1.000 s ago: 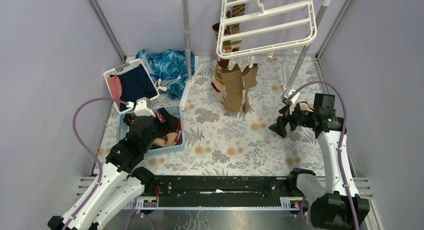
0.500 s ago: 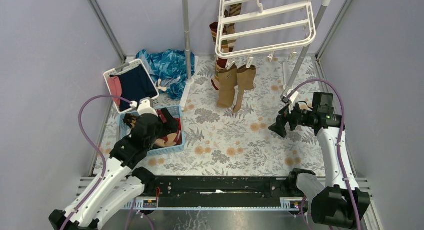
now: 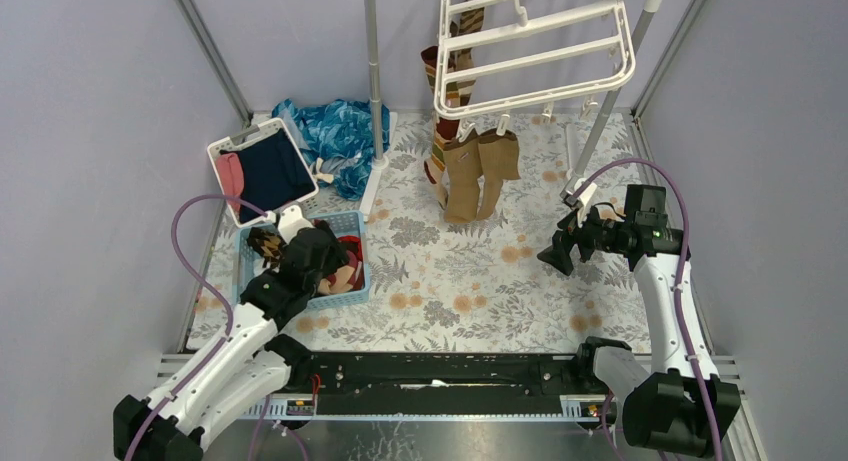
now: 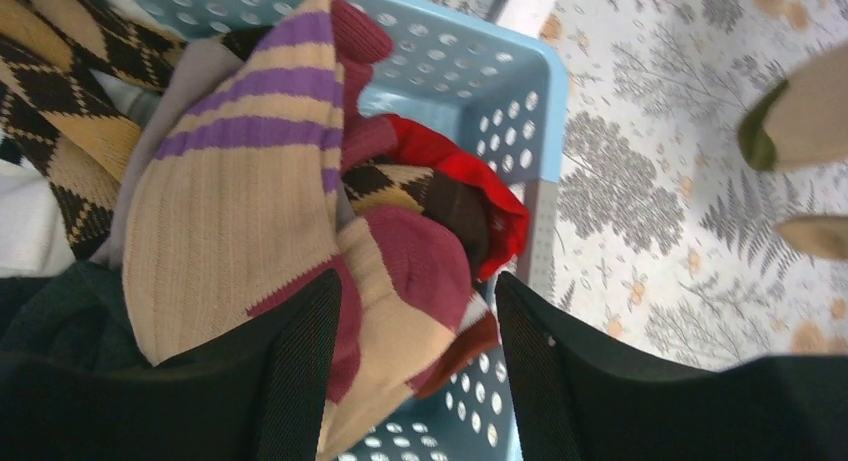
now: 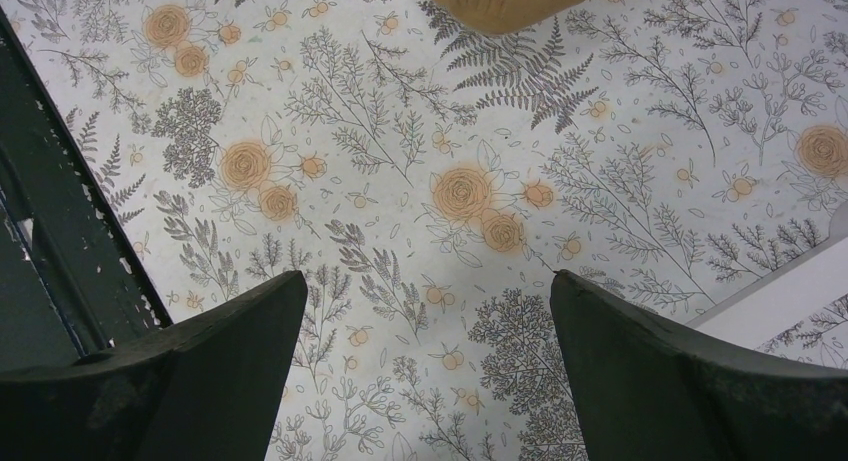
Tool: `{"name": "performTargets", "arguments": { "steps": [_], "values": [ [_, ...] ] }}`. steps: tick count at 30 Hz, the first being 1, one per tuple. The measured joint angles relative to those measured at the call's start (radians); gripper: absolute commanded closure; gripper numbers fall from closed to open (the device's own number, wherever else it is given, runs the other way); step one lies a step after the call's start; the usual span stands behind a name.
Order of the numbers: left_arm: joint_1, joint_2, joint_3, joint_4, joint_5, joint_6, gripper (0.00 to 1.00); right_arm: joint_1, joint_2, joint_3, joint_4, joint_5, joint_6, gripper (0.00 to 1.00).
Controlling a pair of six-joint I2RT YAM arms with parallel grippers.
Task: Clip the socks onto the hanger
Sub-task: Pick up the sock from the bin.
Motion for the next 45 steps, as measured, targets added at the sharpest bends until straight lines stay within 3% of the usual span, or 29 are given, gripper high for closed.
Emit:
{"name": "performTargets", "arguments": {
  "steps": [11,17,23,28,34,36,39,40,45],
  "values": [
    [0.019,0.243,-0.021,0.079,-0.211,-0.086,0.36,0.0,0.035,0.0,-0.024,-0.001,-0.023,0.0],
    [0.026,0.295,-0.008,0.125,-0.317,-0.087,0.38,0.0,0.054,0.0,-0.03,-0.002,-0.032,0.0],
    [0.117,0.438,0.049,0.24,-0.337,-0.053,0.41,0.0,0.056,0.0,-0.03,-0.002,-0.035,0.0],
    [0.198,0.518,0.052,0.317,-0.295,-0.039,0.55,0.0,0.058,0.0,-0.03,-0.002,-0.035,0.0],
    [0.207,0.562,0.064,0.34,-0.253,-0.028,0.57,0.0,0.064,0.0,-0.031,-0.002,-0.036,0.0],
    [0.209,0.56,0.065,0.345,-0.25,-0.027,0.66,0.0,0.065,0.0,-0.031,-0.002,-0.037,0.0],
    [0.212,0.55,0.065,0.347,-0.245,-0.022,0.96,0.0,0.065,0.0,-0.031,-0.003,-0.039,0.0],
    [0.214,0.542,0.065,0.348,-0.243,-0.016,1.0,0.0,0.065,0.0,-0.031,-0.003,-0.04,0.0],
    [0.215,0.419,0.062,0.354,-0.24,0.003,1.0,0.0,0.065,0.0,-0.034,-0.004,-0.042,0.0]
  ]
}}
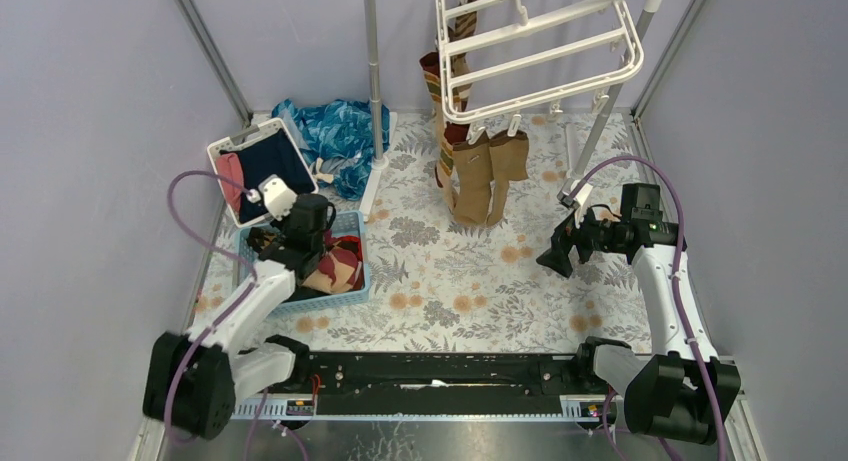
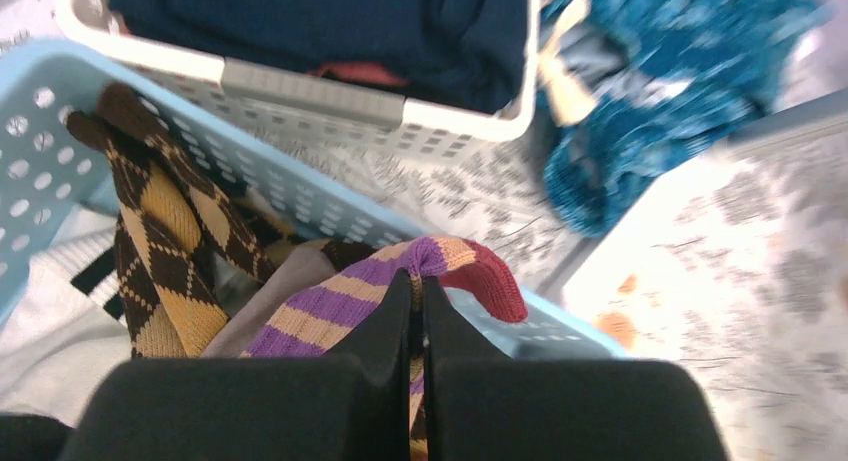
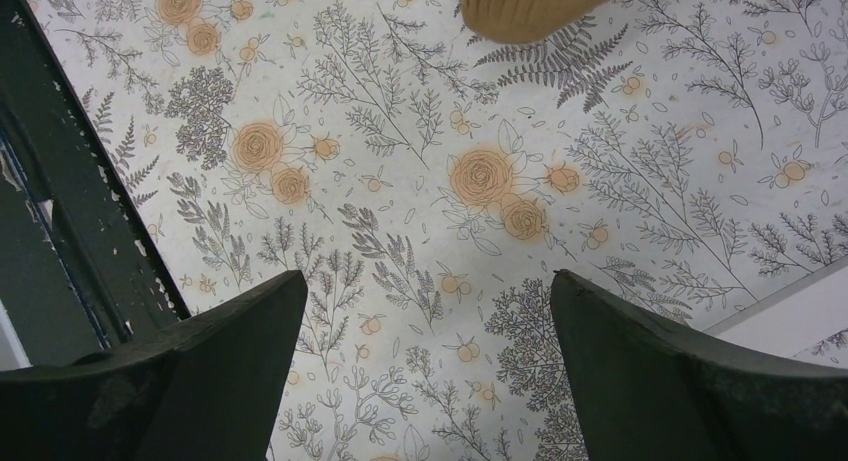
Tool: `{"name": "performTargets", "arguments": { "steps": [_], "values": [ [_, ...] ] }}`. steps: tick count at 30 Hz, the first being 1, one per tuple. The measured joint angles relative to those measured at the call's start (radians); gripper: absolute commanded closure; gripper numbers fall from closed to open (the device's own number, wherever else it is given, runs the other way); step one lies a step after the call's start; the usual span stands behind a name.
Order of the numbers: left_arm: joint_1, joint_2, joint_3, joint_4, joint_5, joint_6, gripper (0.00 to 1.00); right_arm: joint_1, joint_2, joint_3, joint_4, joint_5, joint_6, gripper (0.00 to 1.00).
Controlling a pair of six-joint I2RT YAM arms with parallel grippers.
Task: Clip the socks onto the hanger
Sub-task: Pick up the sock from the bin.
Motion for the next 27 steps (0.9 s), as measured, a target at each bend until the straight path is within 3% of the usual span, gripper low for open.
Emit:
{"name": "performTargets", "arguments": {
  "steps": [7,16,27],
  "values": [
    [0.0,-0.308,-0.011,0.017,0.014,0.045,1.0,0.0,0.004,0.0,-0.015,-0.017,-0.004,0.0],
    [0.0,-0.612,-0.032,0.076,0.202,0.207,1.0,0.0,0.004,0.0,-0.036,-0.052,-0.037,0.0],
    [0.0,-0.691,0.06,0.095,0.327,0.303,1.0,0.0,0.004,0.0,-0.057,-0.08,-0.065,0.0]
  ]
}}
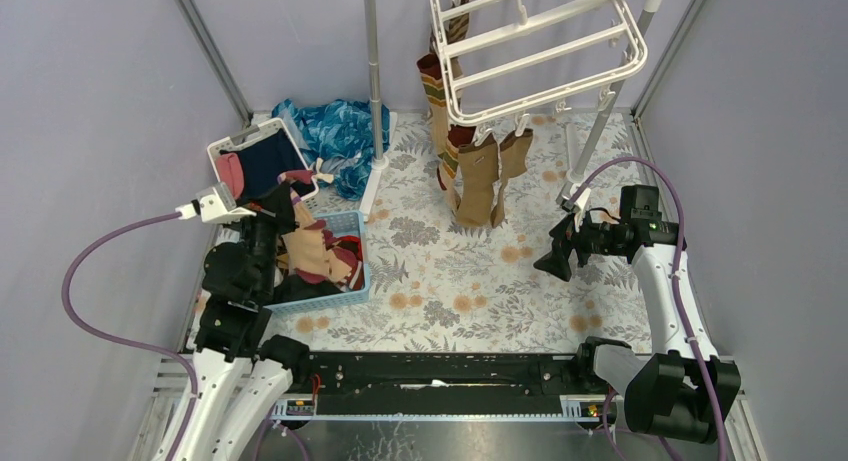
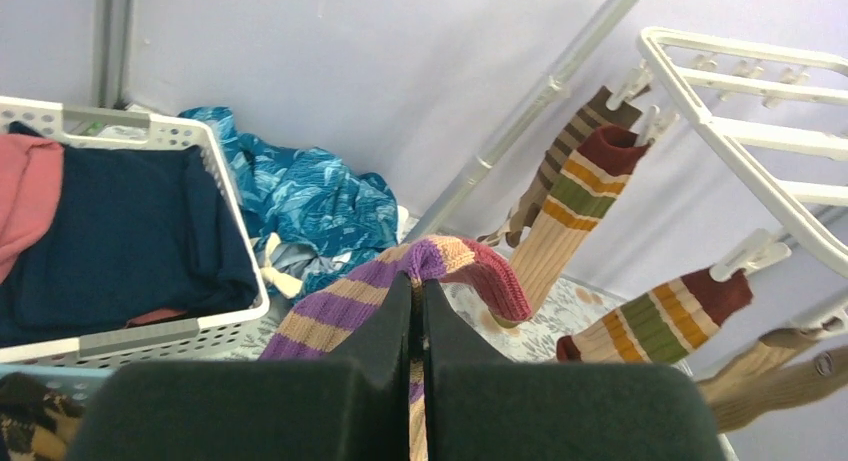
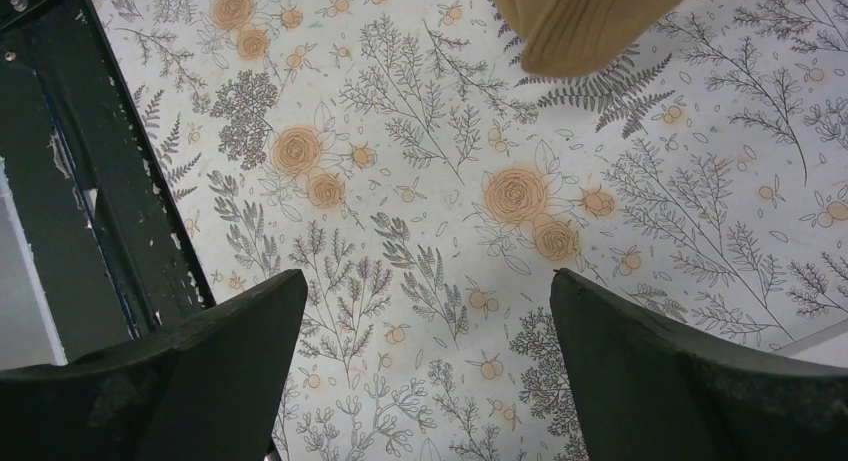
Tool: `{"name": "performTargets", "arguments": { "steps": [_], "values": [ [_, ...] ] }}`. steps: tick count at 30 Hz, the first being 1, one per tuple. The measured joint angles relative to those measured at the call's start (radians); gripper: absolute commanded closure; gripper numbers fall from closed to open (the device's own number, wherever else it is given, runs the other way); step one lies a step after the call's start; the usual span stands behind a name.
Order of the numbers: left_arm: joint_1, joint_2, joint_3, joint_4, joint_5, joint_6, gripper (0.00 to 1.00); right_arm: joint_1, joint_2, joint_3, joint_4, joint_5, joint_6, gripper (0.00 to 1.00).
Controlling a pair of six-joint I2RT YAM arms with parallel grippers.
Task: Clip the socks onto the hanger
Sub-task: Pick up the sock from the bin.
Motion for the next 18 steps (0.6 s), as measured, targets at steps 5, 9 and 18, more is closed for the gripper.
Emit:
{"name": "performTargets", "arguments": {
  "steps": [5,9,18],
  "values": [
    [0.0,-0.007,0.014,0.016,0.087,0.02,1.0,0.0,0.0,0.0,-0.01,-0.008,-0.014,0.0],
    [0.0,-0.011,0.032,0.032,0.15,0.028,1.0,0.0,0.0,0.0,-0.014,-0.024,-0.026,0.0],
    [0.0,-0.019,0.043,0.066,0.262,0.028,1.0,0.0,0.0,0.0,-0.033,-0.047,-0.058,0.0]
  ]
}}
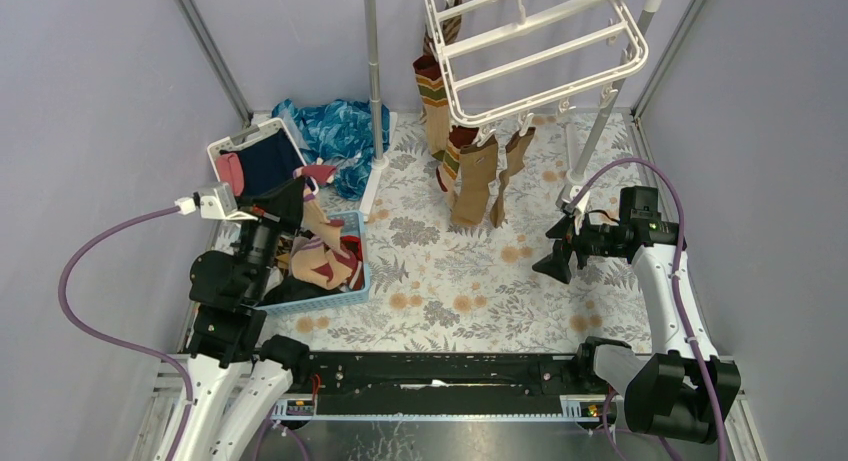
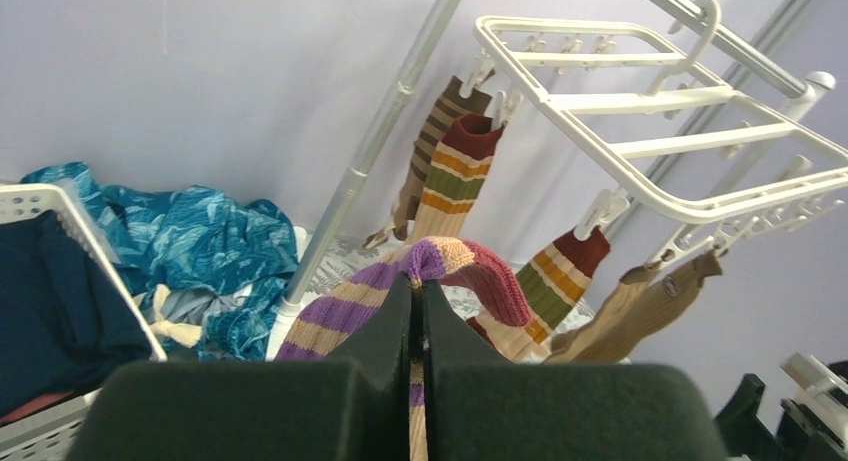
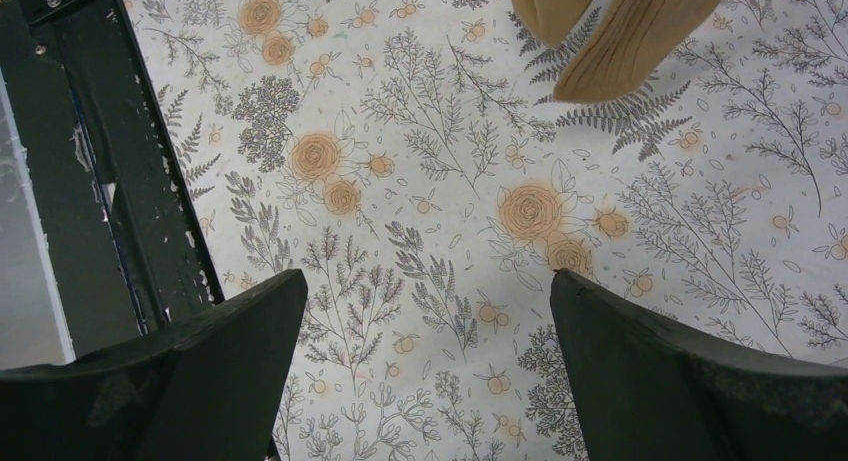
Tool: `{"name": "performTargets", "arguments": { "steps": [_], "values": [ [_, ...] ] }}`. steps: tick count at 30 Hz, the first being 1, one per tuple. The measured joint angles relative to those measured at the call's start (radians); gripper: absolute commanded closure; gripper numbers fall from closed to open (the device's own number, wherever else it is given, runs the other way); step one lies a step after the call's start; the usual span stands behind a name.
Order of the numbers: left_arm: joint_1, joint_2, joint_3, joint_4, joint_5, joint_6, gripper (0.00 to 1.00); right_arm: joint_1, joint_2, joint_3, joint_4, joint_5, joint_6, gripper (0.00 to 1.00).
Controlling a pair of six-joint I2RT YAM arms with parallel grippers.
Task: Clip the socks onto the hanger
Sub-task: Pick up the sock from the bin.
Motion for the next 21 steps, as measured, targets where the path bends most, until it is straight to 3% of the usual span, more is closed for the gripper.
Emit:
{"name": "performTargets", "arguments": {
  "steps": [5,9,16,21],
  "values": [
    [0.0,0.005,0.0,0.042,0.085,-0.029,1.0,0.0,0.0,0.0,-0.014,-0.012,-0.026,0.0],
    [0.0,0.05,-0.001,0.142,0.241,-0.108,1.0,0.0,0.0,0.0,-0.045,-0.045,-0.071,0.0],
    [-0.018,0.21,-0.154,0.624,0.548,-0.43,1.0,0.0,-0.017,0.001,-0.153,-0.138,-0.239,0.0],
    [-0.2,0.298,-0.244,0.817,0.572,-0.518,1.0,0.0,-0.033,0.017,-0.24,-0.214,-0.369,0.0]
  ]
}}
